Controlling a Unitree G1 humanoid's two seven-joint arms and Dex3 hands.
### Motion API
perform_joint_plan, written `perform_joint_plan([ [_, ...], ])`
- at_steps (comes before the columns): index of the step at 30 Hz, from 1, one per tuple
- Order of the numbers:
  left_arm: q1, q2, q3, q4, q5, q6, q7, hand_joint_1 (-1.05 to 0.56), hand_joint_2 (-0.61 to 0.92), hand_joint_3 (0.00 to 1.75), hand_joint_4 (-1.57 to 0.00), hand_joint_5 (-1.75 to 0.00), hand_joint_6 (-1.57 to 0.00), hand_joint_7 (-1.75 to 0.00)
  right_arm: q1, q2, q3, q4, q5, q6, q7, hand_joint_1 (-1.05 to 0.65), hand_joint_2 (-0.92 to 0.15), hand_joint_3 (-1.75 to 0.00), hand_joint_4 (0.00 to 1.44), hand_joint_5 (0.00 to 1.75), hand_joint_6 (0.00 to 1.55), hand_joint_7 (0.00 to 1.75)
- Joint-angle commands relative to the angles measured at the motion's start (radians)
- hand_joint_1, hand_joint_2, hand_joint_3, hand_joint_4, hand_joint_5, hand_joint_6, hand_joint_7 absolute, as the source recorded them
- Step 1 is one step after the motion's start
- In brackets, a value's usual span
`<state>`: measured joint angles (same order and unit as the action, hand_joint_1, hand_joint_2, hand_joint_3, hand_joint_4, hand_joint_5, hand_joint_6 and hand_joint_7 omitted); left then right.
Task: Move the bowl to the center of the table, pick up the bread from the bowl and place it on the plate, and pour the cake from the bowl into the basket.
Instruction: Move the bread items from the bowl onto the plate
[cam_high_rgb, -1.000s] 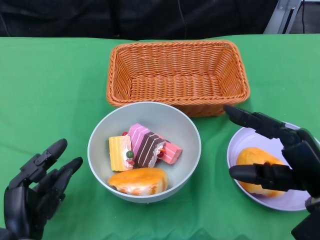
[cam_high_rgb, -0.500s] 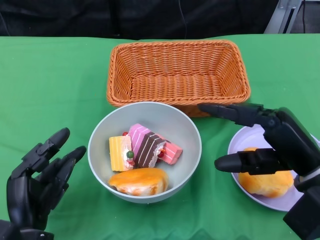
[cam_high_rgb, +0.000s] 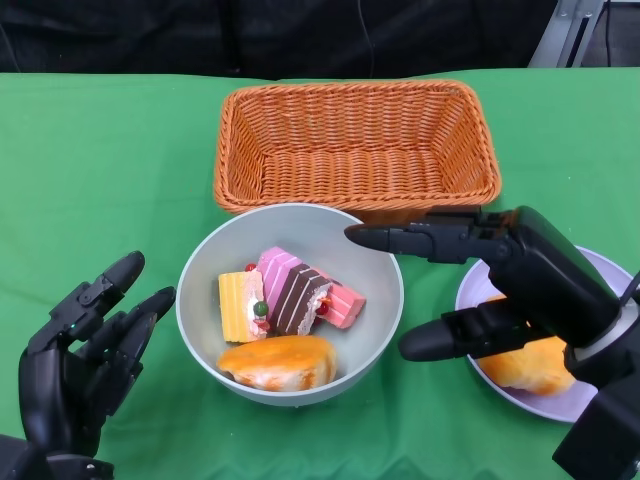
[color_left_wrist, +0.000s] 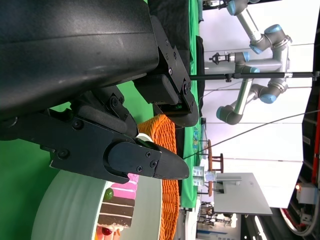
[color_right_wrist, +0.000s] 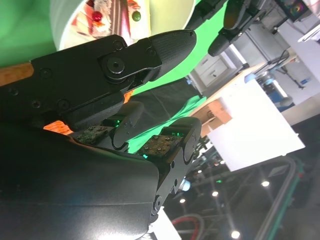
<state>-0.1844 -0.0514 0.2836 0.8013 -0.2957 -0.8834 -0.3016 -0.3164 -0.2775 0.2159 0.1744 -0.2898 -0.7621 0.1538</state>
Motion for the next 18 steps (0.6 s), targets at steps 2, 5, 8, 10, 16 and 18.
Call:
perform_joint_plan([
  [2, 0.009, 0.004, -0.004, -0.027, 0.013, 0.009, 0.024, -0.59, 0.92, 0.13, -0.95, 0.0, -0.83, 0.0, -0.049, 0.003, -0.002, 0.013, -0.063, -0.056, -0.034, -0.8, -0.9, -0.01, 0.72, 0.25, 0.65, 0.02],
  [5, 0.012, 0.004, -0.007, -0.032, 0.024, 0.003, 0.035, -0.6, 0.92, 0.13, -0.95, 0.0, -0.83, 0.0, -0.078, 0.004, -0.001, 0.056, -0.17, -0.102, -0.101, -0.82, -0.91, -0.01, 0.73, 0.25, 0.66, 0.02],
  [8, 0.014, 0.0, -0.008, -0.04, 0.008, 0.0, 0.023, -0.59, 0.92, 0.13, -0.94, 0.0, -0.83, 0.0, -0.104, 0.008, 0.015, 0.108, -0.227, -0.124, -0.141, -0.82, -0.89, 0.0, 0.73, 0.24, 0.66, 0.02],
  [10, 0.016, 0.0, -0.009, -0.047, 0.004, -0.002, 0.02, -0.58, 0.92, 0.14, -0.94, 0.0, -0.82, 0.0, -0.117, 0.012, 0.022, 0.139, -0.254, -0.133, -0.166, -0.82, -0.88, 0.0, 0.74, 0.23, 0.67, 0.02],
  [16, 0.031, -0.006, -0.013, -0.091, 0.001, 0.007, 0.027, -0.59, 0.92, 0.14, -0.94, -0.01, -0.82, -0.01, -0.153, 0.012, 0.045, 0.217, -0.314, -0.153, -0.233, -0.81, -0.89, 0.0, 0.74, 0.2, 0.67, 0.01],
  [18, 0.034, -0.006, -0.012, -0.101, -0.008, 0.002, 0.017, -0.59, 0.92, 0.14, -0.94, -0.01, -0.82, -0.01, -0.163, 0.013, 0.053, 0.241, -0.335, -0.153, -0.255, -0.8, -0.88, 0.0, 0.75, 0.2, 0.67, 0.01],
])
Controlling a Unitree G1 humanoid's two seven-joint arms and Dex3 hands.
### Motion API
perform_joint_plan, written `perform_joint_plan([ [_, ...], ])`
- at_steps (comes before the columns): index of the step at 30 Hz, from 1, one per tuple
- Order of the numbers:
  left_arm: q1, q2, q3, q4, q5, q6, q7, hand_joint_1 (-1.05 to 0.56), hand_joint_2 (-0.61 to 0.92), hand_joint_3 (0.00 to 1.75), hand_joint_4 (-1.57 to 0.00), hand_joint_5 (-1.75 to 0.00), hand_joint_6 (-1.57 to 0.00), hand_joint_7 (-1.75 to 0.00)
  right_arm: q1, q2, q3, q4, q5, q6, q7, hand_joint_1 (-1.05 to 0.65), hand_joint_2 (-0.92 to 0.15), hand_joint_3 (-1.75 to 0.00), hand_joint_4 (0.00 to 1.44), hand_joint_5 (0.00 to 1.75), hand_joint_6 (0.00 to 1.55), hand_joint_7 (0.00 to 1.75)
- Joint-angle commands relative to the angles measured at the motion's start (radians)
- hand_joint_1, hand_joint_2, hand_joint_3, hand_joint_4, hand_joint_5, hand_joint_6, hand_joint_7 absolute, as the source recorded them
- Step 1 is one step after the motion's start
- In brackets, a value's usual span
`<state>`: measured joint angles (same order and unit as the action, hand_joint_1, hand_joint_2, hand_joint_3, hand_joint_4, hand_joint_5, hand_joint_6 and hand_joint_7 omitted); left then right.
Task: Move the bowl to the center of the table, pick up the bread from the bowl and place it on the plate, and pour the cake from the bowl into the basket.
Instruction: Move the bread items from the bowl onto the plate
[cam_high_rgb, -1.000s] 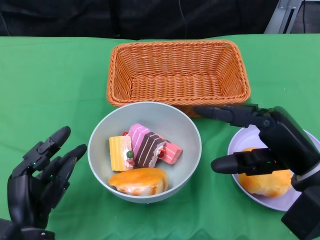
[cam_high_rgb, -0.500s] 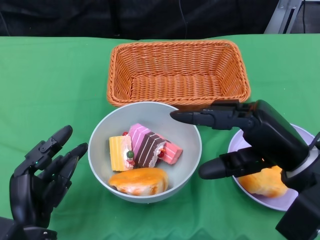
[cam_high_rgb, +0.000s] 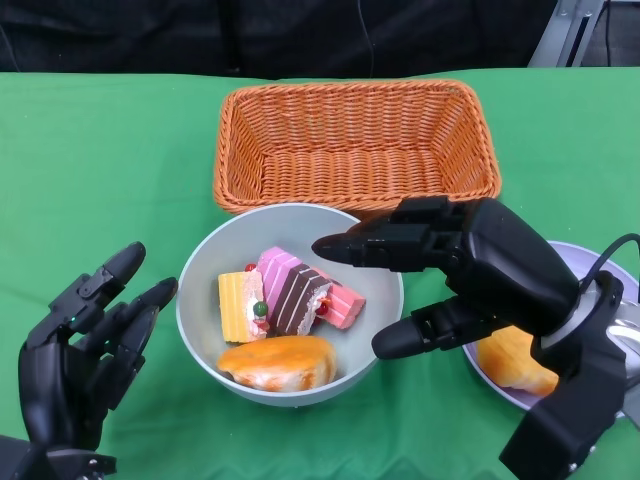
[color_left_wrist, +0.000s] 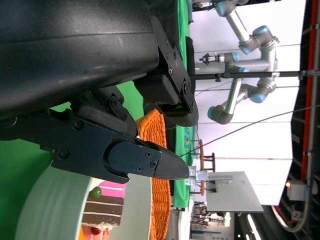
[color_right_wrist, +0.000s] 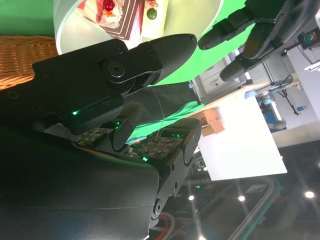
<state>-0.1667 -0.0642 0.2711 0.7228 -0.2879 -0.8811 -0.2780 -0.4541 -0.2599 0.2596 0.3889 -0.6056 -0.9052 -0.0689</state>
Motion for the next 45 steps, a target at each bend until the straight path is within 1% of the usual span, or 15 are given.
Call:
perform_joint_plan([
  [1, 0.017, 0.007, 0.001, -0.027, -0.018, -0.002, -0.009, -0.58, 0.92, 0.14, -0.94, -0.01, -0.82, -0.01, -0.03, -0.005, 0.012, 0.036, -0.027, -0.01, -0.041, -0.8, -0.88, 0.0, 0.75, 0.2, 0.67, 0.01],
  [11, 0.055, -0.004, -0.019, -0.148, -0.035, 0.035, -0.008, -0.62, 0.92, 0.13, -0.95, -0.01, -0.83, -0.01, -0.073, -0.013, 0.051, 0.119, -0.093, -0.024, -0.135, -0.79, -0.87, 0.0, 0.79, 0.17, 0.68, 0.01],
  [16, 0.078, -0.008, -0.031, -0.209, -0.025, 0.06, 0.007, -0.64, 0.92, 0.13, -0.96, -0.01, -0.84, -0.01, -0.076, -0.023, 0.071, 0.133, -0.09, -0.032, -0.138, -0.78, -0.88, 0.0, 0.79, 0.14, 0.68, 0.01],
  [20, 0.096, -0.011, -0.037, -0.251, -0.019, 0.081, 0.019, -0.64, 0.92, 0.13, -0.96, -0.01, -0.84, -0.01, -0.078, -0.028, 0.084, 0.14, -0.129, -0.027, -0.174, -0.79, -0.88, 0.0, 0.81, 0.13, 0.69, 0.01],
  [32, 0.145, -0.024, -0.061, -0.334, 0.004, 0.118, 0.044, -0.66, 0.92, 0.13, -0.97, -0.01, -0.84, -0.01, -0.086, -0.046, 0.115, 0.16, -0.15, -0.031, -0.18, -0.8, -0.9, 0.0, 0.82, 0.08, 0.69, 0.0],
  [38, 0.156, -0.025, -0.067, -0.347, 0.007, 0.117, 0.048, -0.65, 0.92, 0.14, -0.97, -0.01, -0.84, 0.0, -0.079, -0.039, 0.123, 0.167, -0.164, -0.031, -0.205, -0.8, -0.91, -0.01, 0.82, 0.07, 0.68, 0.0],
  [42, 0.161, -0.027, -0.07, -0.354, -0.002, 0.129, 0.048, -0.65, 0.92, 0.13, -0.96, -0.01, -0.84, 0.0, -0.079, -0.024, 0.127, 0.161, -0.201, -0.007, -0.263, -0.79, -0.91, -0.01, 0.84, 0.07, 0.69, 0.01],
  [45, 0.159, -0.029, -0.069, -0.35, 0.004, 0.128, 0.053, -0.65, 0.92, 0.13, -0.97, -0.01, -0.84, 0.0, -0.083, -0.013, 0.132, 0.162, -0.208, 0.011, -0.285, -0.79, -0.92, 0.0, 0.85, 0.07, 0.7, 0.01],
])
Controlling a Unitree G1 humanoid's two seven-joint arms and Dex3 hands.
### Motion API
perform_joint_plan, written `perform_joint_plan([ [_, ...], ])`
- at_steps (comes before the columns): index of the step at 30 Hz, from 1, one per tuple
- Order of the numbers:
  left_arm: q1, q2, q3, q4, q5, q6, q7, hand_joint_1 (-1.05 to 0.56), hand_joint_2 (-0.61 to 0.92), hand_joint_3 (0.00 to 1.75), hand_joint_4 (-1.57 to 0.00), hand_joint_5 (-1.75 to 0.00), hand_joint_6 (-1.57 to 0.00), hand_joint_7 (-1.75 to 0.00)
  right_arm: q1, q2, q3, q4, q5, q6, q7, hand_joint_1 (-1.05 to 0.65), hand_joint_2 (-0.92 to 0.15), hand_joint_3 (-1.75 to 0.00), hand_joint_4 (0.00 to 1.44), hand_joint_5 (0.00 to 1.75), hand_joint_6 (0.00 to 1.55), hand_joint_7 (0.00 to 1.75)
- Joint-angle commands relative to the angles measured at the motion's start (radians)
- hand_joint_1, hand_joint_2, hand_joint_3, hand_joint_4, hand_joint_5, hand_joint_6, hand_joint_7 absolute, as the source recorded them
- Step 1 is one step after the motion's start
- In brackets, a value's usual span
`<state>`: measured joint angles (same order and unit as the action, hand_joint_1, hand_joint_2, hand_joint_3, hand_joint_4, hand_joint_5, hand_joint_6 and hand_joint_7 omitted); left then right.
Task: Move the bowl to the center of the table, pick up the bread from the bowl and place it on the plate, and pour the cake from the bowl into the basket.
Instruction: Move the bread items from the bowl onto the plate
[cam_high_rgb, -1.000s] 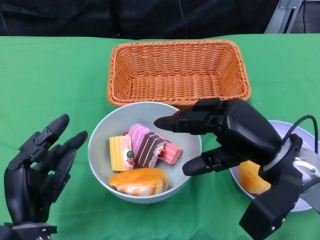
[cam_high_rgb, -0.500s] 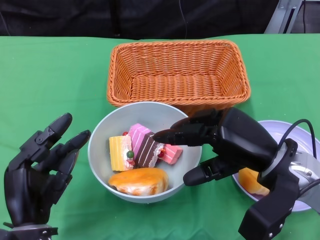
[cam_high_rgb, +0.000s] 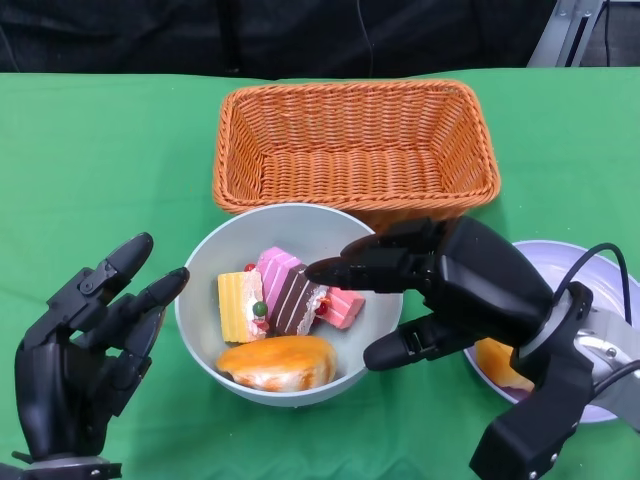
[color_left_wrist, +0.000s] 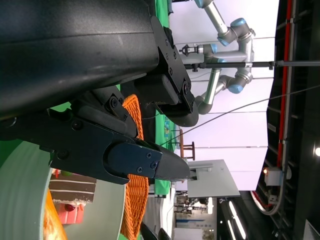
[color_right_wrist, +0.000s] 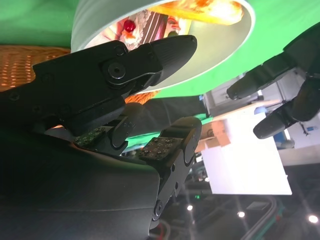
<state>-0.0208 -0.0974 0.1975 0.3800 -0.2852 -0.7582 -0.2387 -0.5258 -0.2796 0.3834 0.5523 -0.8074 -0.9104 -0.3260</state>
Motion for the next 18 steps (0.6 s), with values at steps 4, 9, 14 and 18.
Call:
perform_joint_plan([
  [4, 0.009, 0.004, 0.006, 0.003, 0.003, -0.003, 0.013, -0.64, 0.92, 0.13, -0.96, -0.01, -0.84, 0.0, -0.02, 0.02, 0.018, 0.001, -0.003, 0.037, -0.038, -0.77, -0.92, 0.0, 0.85, 0.06, 0.7, 0.01],
  [9, 0.002, 0.002, 0.007, 0.017, -0.008, -0.009, 0.005, -0.64, 0.92, 0.13, -0.96, -0.01, -0.85, 0.0, -0.03, 0.028, 0.031, -0.002, -0.006, 0.062, -0.045, -0.78, -0.92, 0.0, 0.86, 0.05, 0.7, 0.01],
  [14, 0.0, -0.002, 0.006, 0.023, -0.002, -0.024, 0.007, -0.63, 0.92, 0.13, -0.97, -0.01, -0.85, 0.0, -0.053, 0.03, 0.056, 0.021, -0.016, 0.075, -0.04, -0.78, -0.91, -0.01, 0.85, 0.04, 0.69, 0.0],
  [18, 0.004, -0.006, 0.003, 0.017, -0.004, -0.027, 0.002, -0.64, 0.92, 0.14, -0.97, -0.01, -0.85, 0.0, -0.072, 0.033, 0.081, 0.049, -0.016, 0.077, -0.039, -0.8, -0.9, 0.0, 0.86, 0.04, 0.69, 0.0],
])
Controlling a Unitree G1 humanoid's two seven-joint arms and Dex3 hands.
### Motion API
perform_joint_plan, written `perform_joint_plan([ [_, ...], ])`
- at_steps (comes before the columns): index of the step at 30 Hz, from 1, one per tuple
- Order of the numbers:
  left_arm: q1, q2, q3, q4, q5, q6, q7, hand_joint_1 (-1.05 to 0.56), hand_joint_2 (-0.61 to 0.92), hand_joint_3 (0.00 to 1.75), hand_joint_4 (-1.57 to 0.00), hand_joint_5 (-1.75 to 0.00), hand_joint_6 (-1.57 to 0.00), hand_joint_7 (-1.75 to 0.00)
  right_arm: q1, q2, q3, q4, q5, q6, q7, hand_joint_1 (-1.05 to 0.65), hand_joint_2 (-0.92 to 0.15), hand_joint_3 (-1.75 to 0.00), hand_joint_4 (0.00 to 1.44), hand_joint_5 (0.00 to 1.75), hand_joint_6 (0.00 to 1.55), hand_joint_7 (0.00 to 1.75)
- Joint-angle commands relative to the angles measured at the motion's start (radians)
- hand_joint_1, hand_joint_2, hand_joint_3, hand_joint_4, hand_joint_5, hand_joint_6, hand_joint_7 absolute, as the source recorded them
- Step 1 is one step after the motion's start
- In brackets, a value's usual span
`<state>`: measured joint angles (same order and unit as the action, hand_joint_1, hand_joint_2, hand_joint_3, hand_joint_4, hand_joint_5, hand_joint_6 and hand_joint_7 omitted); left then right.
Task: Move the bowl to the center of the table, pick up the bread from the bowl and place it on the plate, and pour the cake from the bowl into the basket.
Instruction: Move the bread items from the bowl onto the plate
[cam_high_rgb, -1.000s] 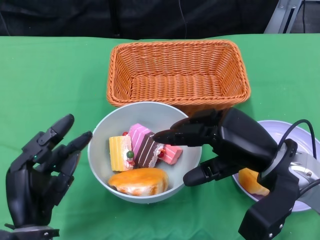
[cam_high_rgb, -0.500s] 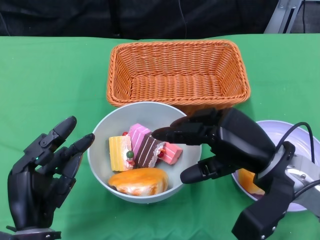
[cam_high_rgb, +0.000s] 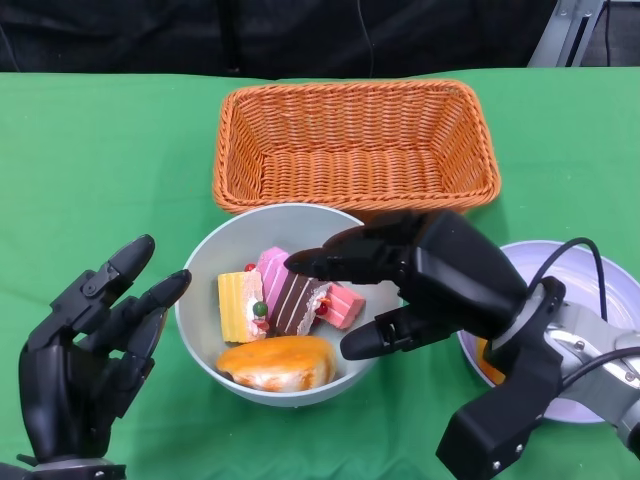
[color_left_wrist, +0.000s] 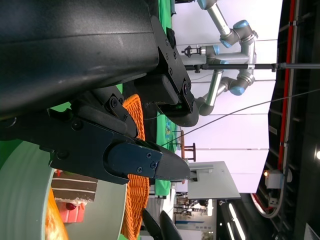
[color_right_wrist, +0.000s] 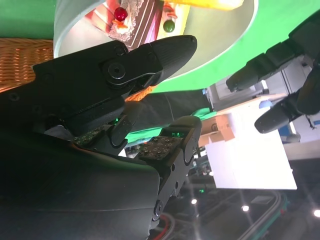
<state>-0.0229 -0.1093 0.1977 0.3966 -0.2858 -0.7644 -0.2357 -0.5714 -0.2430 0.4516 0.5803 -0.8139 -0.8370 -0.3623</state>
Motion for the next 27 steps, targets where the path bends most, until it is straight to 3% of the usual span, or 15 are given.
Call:
perform_joint_plan([
  [1, 0.007, 0.005, 0.002, 0.002, -0.006, -0.024, -0.005, -0.63, 0.92, 0.14, -0.97, 0.0, -0.84, 0.0, -0.033, -0.003, 0.021, 0.031, -0.013, 0.003, -0.004, -0.8, -0.91, 0.0, 0.85, 0.03, 0.69, 0.0],
  [27, 0.017, -0.029, 0.0, 0.034, 0.065, -0.086, 0.048, -0.64, 0.92, 0.17, -0.95, 0.0, -0.85, 0.0, -0.17, -0.005, 0.129, 0.213, -0.06, -0.074, -0.041, -0.87, -0.9, 0.0, 0.83, 0.0, 0.65, 0.0],
])
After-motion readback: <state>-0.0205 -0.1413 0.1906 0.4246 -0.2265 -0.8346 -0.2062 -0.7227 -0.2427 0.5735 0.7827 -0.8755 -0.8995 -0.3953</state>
